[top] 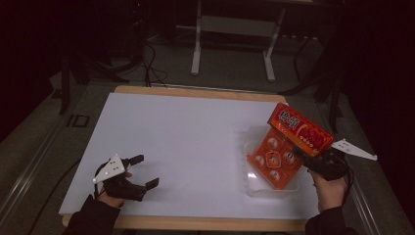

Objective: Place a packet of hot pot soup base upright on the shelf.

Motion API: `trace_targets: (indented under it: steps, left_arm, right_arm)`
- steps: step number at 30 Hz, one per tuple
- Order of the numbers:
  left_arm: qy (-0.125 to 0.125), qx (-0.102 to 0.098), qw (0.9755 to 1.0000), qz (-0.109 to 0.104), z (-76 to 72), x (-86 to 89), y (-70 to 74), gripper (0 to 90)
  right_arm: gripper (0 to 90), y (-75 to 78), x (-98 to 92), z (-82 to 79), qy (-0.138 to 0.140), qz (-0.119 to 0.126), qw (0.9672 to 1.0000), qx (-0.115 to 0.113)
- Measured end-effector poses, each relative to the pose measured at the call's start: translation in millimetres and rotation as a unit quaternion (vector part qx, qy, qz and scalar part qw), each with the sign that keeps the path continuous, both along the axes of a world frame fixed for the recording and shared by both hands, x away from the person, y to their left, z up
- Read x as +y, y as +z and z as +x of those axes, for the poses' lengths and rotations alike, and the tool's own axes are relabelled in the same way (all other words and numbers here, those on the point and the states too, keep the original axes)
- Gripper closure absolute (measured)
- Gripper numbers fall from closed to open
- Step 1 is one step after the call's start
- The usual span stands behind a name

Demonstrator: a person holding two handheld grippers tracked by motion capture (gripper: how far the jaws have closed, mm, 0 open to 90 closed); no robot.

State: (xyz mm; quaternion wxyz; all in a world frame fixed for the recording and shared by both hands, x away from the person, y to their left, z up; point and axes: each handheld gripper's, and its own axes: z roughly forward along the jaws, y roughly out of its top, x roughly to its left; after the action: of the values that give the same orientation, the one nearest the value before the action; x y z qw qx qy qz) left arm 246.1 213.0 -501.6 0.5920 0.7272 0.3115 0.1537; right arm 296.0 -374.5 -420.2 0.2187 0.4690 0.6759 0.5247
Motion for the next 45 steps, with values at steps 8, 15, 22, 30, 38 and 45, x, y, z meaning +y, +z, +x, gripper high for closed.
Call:
trace_targets:
  steps: [8,15,22,30,38,45]
  left_arm:
    - [-0.002,-0.003,1.0,0.001,-1.0,-0.3,0.3,0.1]
    - [-0.001,-0.005,1.0,-0.002,-2.1,1.1,0.5,0.0]
    - [-0.001,-0.005,1.0,-0.001,-2.3,0.8,0.5,0.0]
    - [-0.002,-0.005,1.0,-0.002,-2.4,0.8,0.6,0.0]
    - [-0.002,-0.006,1.0,-0.004,-3.0,0.8,1.1,0.1]
    - [-0.002,-0.006,1.0,-0.005,-2.9,1.3,0.9,0.1]
  right_arm:
    - [14.7,8.3,0.9,-15.4,-0.021,-0.01,0.9996,-0.016]
    - [14.7,8.3,-0.9,-34.4,-0.033,-0.026,0.999,-0.015]
    - [15.5,9.4,1.3,-54.9,-0.044,-0.04,0.9981,-0.015]
    - [15.9,7.8,7.2,-79.6,-0.043,-0.034,0.9983,-0.017]
    - [15.9,5.1,28.3,-80.7,0.0,-0.037,0.9991,-0.019]
    - [15.9,1.8,47.7,-71.8,0.035,-0.054,0.9976,-0.023]
